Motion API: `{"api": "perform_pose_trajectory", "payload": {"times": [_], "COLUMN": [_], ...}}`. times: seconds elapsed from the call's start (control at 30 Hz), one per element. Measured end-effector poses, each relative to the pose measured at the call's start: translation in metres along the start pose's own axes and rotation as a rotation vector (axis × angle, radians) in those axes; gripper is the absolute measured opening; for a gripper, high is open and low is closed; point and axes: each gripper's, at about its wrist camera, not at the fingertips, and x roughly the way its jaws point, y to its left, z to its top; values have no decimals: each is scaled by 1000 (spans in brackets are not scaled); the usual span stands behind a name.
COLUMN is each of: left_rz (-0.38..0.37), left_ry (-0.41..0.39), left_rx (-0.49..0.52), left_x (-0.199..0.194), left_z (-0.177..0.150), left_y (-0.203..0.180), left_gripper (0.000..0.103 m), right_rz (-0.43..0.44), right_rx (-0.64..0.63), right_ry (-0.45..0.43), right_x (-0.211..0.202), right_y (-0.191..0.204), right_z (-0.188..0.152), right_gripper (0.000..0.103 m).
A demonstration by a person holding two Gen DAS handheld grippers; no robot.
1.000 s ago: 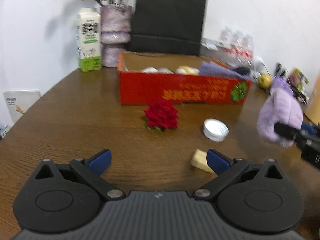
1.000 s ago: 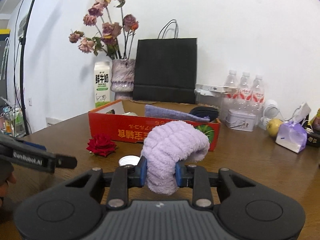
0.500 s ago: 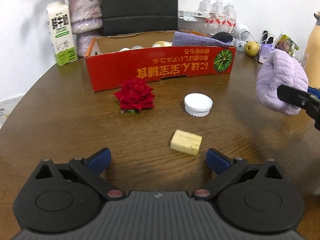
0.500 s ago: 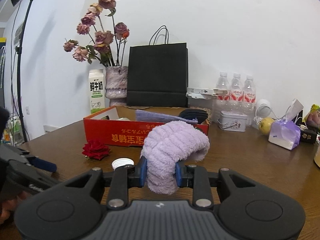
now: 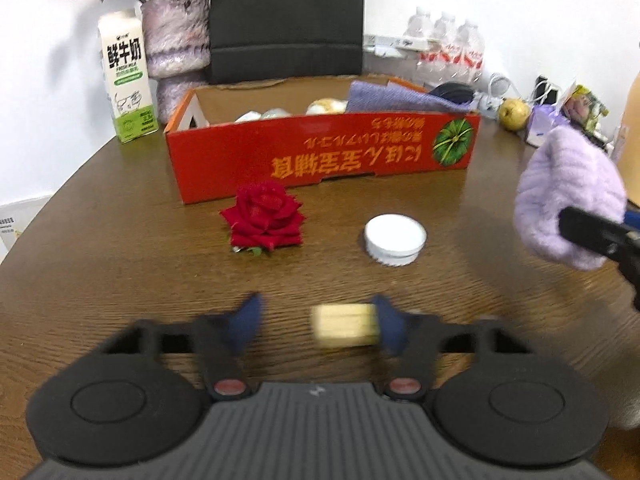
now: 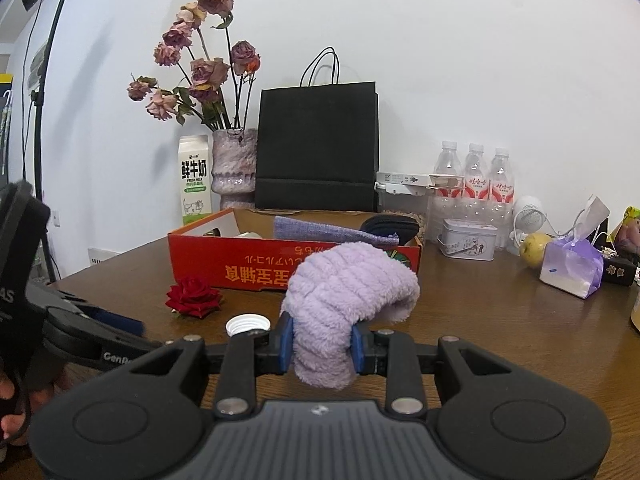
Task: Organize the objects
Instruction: 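Grasp the yellow block with the left gripper while the right holds the towel, then carry the towel and yellow block over the red box and release both inside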
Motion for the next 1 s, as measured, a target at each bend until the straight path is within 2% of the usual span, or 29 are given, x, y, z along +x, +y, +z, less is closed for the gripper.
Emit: {"api": "perform_pose_trajectory", "payload": {"times": [0.1,0.6,1.0], "left_rz": [-59,9,36], "left_ry": [-8,-195,-271], "left_rx": [-32,-35,-85], "left_x": [-3,-36,-50], "left_z": [-1,4,27], "left_y": [1,-15,-13], "left_gripper": [32,32,32], "right_rz": [0,9,61], "right_rx": [0,0,-29], "right_ry": [-1,-17,-43], "right_x": [0,-2,3], "right_y": [1,1,12], "right_z": [0,1,18], "right_gripper": [27,27,27]}}
